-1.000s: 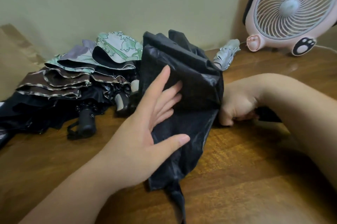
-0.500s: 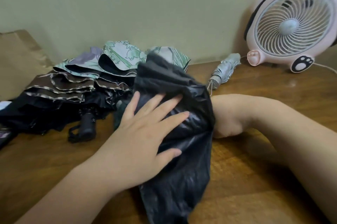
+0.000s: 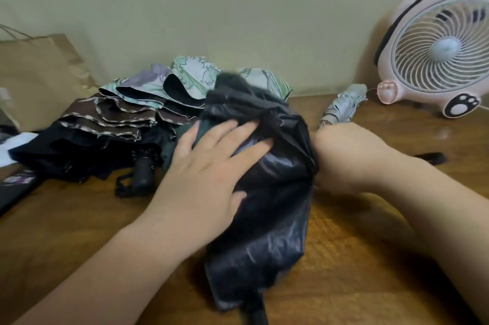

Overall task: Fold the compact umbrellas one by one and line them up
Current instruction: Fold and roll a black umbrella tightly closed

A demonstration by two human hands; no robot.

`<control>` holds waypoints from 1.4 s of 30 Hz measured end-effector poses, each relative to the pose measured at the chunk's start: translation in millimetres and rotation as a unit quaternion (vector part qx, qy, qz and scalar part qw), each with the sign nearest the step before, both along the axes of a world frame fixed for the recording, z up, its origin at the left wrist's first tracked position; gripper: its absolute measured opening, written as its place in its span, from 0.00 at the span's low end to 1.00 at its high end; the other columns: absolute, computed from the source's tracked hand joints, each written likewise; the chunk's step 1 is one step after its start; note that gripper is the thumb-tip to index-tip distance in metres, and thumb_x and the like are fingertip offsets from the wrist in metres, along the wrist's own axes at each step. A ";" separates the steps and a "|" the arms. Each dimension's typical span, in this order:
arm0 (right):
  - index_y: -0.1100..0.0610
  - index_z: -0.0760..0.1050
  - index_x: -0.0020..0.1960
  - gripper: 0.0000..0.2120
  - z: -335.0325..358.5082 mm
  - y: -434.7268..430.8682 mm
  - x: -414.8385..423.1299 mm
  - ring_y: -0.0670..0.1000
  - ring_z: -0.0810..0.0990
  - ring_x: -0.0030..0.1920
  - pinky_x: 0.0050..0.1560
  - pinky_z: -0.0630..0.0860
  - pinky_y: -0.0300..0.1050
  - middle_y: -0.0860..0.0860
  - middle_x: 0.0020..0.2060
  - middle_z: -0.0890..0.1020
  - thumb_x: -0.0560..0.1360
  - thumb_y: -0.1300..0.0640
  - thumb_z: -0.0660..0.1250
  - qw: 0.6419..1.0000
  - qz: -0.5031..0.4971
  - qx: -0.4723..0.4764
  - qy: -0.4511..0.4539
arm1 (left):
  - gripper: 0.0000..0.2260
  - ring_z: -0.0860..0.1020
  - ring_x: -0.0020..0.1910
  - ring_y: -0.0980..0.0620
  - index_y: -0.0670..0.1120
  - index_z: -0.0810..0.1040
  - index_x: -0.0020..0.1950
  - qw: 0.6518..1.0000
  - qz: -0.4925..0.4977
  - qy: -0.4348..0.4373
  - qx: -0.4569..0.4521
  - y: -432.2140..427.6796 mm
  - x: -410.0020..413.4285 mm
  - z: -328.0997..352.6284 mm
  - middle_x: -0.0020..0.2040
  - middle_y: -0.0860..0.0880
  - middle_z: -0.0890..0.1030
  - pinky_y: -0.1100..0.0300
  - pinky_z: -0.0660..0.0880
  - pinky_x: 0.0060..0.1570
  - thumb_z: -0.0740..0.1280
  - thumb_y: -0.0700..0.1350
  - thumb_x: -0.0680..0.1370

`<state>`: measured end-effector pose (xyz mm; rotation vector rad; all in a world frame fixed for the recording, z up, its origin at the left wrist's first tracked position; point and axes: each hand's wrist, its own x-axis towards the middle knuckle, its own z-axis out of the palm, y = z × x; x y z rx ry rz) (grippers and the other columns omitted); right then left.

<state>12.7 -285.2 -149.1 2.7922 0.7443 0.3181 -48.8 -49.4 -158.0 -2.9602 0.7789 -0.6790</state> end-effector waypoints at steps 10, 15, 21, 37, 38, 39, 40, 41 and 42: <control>0.44 0.67 0.62 0.21 4.4 -3.3 2.1 0.54 0.79 0.49 0.44 0.73 0.46 0.45 0.51 0.80 0.71 0.51 0.69 0.983 -0.072 0.031 0.166 | 0.38 0.52 0.81 0.57 0.65 0.46 0.82 0.990 0.011 0.142 -0.002 0.9 26.5 -21.9 0.83 0.61 0.52 0.54 0.52 0.79 0.57 0.73 0.76; 0.42 0.66 0.68 0.30 9.1 -34.3 -8.3 0.44 0.77 0.56 0.52 0.73 0.34 0.41 0.57 0.77 0.72 0.59 0.72 0.957 -0.055 0.211 0.191 | 0.41 0.53 0.82 0.56 0.63 0.46 0.83 0.988 0.003 0.155 0.010 -0.2 29.2 -25.0 0.83 0.60 0.52 0.54 0.53 0.80 0.52 0.76 0.73; 0.44 0.61 0.75 0.33 -15.8 1.4 -11.3 0.43 0.79 0.56 0.58 0.74 0.39 0.39 0.60 0.78 0.76 0.41 0.71 0.903 -0.011 0.378 0.205 | 0.39 0.57 0.81 0.56 0.61 0.48 0.83 0.978 -0.005 0.202 0.052 -3.2 48.3 -16.3 0.83 0.59 0.56 0.51 0.60 0.78 0.54 0.75 0.76; 0.42 0.61 0.74 0.45 -31.0 -11.9 17.0 0.54 0.76 0.63 0.63 0.76 0.56 0.49 0.62 0.77 0.64 0.21 0.65 0.923 -0.084 0.365 0.088 | 0.06 0.75 0.50 0.61 0.58 0.80 0.47 0.953 0.056 0.138 -0.263 -2.6 -22.0 3.2 0.48 0.62 0.78 0.68 0.71 0.54 0.71 0.58 0.73; 0.43 0.62 0.73 0.45 -26.6 -10.2 12.6 0.55 0.74 0.63 0.63 0.76 0.56 0.50 0.61 0.76 0.64 0.22 0.67 0.932 -0.096 0.345 0.062 | 0.07 0.76 0.41 0.61 0.57 0.80 0.43 0.928 0.078 0.201 -0.305 -0.3 -43.7 6.9 0.41 0.59 0.79 0.68 0.74 0.43 0.71 0.59 0.72; 0.45 0.64 0.72 0.44 -21.4 -7.6 7.4 0.56 0.73 0.63 0.61 0.76 0.54 0.51 0.59 0.75 0.64 0.24 0.68 0.939 -0.107 0.325 0.032 | 0.09 0.76 0.34 0.61 0.58 0.80 0.43 0.893 0.097 0.279 -0.340 1.6 -65.1 7.3 0.36 0.57 0.79 0.68 0.74 0.37 0.72 0.61 0.69; 0.47 0.67 0.68 0.41 -15.3 -4.2 1.3 0.56 0.74 0.61 0.57 0.75 0.53 0.51 0.57 0.75 0.64 0.25 0.70 0.943 -0.120 0.309 0.003 | 0.13 0.74 0.31 0.60 0.60 0.81 0.45 0.853 0.120 0.348 -0.370 1.1 -83.9 6.0 0.32 0.56 0.78 0.68 0.73 0.34 0.73 0.64 0.65; 0.49 0.68 0.63 0.37 -9.4 -0.7 -4.3 0.57 0.75 0.58 0.52 0.75 0.53 0.51 0.54 0.76 0.65 0.26 0.71 0.945 -0.134 0.298 -0.021 | 0.17 0.72 0.29 0.60 0.61 0.81 0.45 0.814 0.135 0.398 -0.402 -2.5 -98.1 4.1 0.31 0.55 0.77 0.67 0.71 0.33 0.73 0.68 0.63; 0.50 0.69 0.56 0.32 -4.4 2.8 -9.3 0.58 0.77 0.53 0.48 0.75 0.52 0.51 0.50 0.77 0.66 0.27 0.71 0.946 -0.147 0.287 -0.033 | 0.20 0.72 0.29 0.59 0.61 0.81 0.45 0.782 0.146 0.419 -0.438 -8.5 -108.7 1.6 0.30 0.54 0.76 0.67 0.70 0.34 0.73 0.72 0.61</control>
